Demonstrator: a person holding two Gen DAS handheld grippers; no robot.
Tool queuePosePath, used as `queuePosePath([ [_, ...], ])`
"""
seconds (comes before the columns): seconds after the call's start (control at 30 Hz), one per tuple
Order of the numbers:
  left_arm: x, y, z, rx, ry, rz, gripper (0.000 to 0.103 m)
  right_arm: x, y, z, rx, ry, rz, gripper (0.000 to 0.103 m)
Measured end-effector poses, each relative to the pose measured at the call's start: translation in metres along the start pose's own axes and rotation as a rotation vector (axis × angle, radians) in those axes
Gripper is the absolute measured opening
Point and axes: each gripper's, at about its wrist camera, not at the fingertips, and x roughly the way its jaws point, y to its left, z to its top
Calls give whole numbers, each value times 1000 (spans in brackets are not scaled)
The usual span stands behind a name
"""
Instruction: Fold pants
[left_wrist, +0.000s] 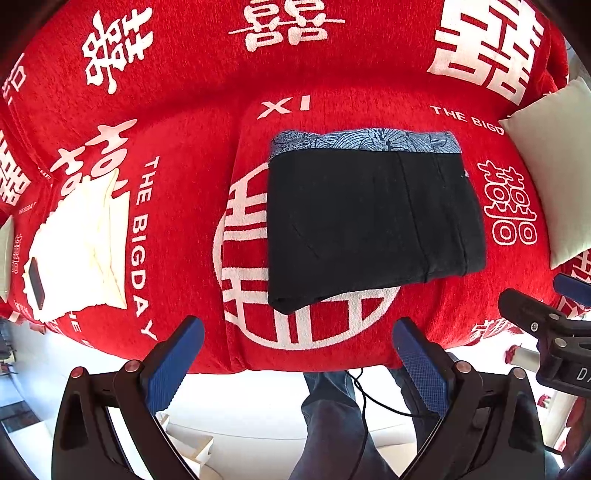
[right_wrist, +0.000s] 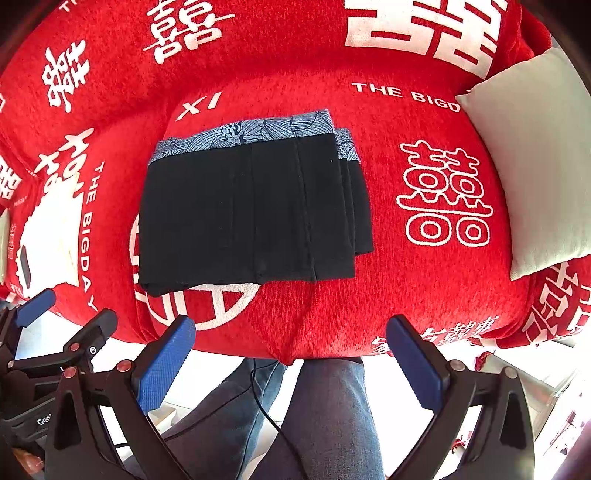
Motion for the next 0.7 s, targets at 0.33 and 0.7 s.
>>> queuePosePath([
  [0.33, 1, -5, 2, 15, 1, 9, 102, 1, -1, 2, 3, 2, 1, 103],
  [0.7, 4, -5, 5, 9, 10, 5, 102, 3, 0, 7, -4, 2, -8, 103],
])
